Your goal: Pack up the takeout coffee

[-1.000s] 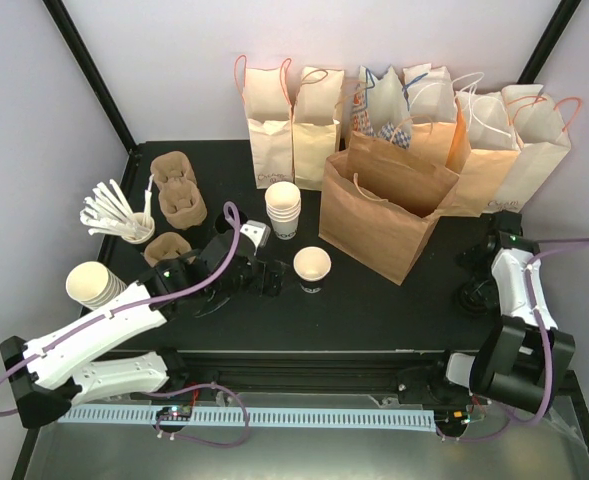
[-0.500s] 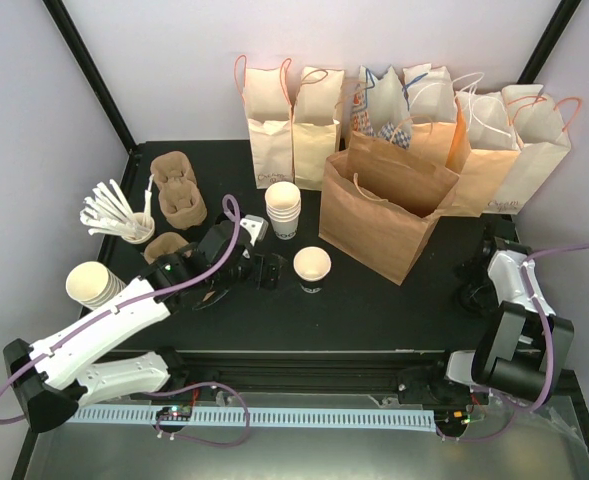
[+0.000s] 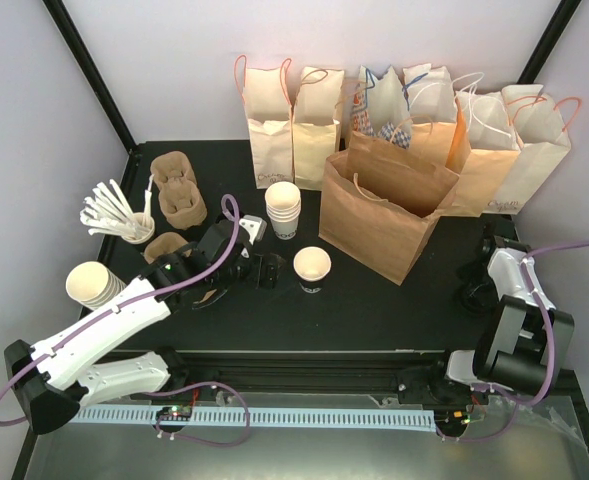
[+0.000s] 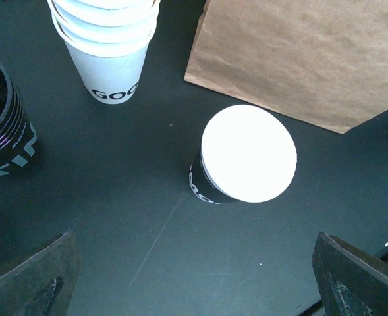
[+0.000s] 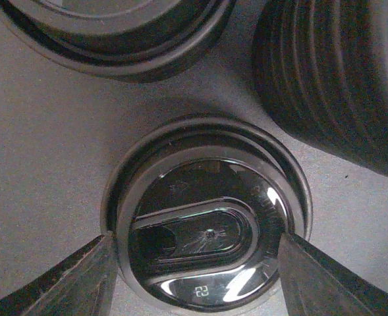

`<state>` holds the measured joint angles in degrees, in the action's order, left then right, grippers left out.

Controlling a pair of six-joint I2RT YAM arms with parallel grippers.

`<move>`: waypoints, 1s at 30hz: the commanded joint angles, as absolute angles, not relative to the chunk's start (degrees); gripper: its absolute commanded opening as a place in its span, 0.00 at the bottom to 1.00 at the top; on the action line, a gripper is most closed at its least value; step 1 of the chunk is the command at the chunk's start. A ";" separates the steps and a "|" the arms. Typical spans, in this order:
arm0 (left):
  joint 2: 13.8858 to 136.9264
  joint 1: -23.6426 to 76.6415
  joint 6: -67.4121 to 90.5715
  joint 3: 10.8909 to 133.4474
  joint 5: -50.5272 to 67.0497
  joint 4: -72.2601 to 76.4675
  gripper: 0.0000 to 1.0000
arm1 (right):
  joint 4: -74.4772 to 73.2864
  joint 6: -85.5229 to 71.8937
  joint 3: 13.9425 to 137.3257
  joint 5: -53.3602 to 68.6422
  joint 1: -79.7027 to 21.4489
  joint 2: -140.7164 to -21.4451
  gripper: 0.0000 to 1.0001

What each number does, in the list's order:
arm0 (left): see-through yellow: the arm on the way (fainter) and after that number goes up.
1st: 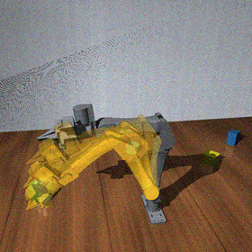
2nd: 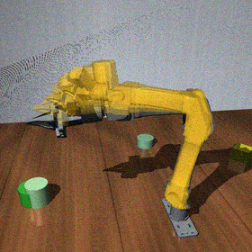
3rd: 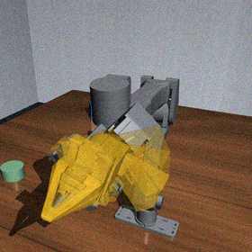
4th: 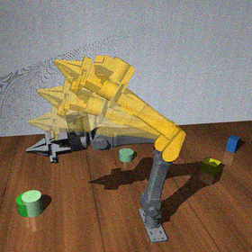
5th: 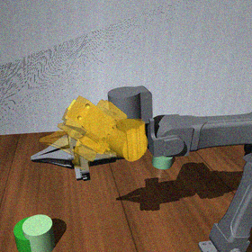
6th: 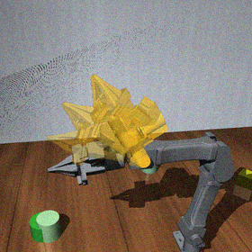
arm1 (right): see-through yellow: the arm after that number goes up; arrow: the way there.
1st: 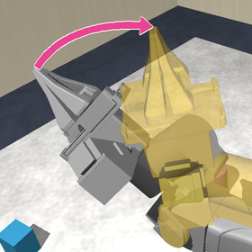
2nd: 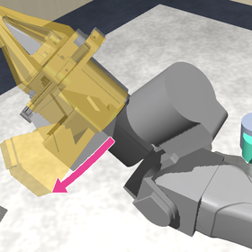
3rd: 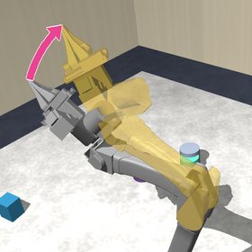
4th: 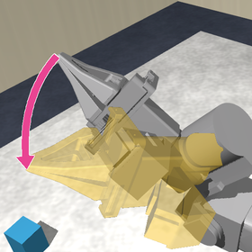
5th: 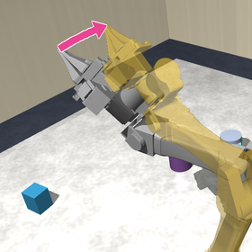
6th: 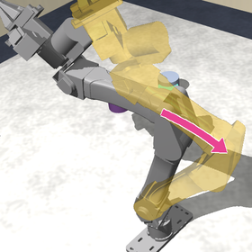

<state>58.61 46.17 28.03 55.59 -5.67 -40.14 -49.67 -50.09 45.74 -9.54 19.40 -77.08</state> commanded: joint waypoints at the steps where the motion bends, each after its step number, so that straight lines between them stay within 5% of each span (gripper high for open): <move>1: 58.62 45.62 27.67 55.42 -4.46 -38.52 0.99 | -50.59 -50.91 46.06 -9.02 19.76 -76.79 0.68; 16: 59.59 45.30 27.25 55.55 -2.21 -36.57 0.99 | -57.21 -46.07 47.79 -6.45 19.68 -68.57 0.67; 22: 59.91 45.25 26.58 55.90 -1.46 -36.56 0.99 | -54.81 -44.69 51.52 -8.07 19.69 -73.79 0.37; 30: 60.80 44.76 25.55 56.18 -1.58 -36.46 0.99 | -52.65 -45.37 52.25 -6.67 19.69 -77.89 0.31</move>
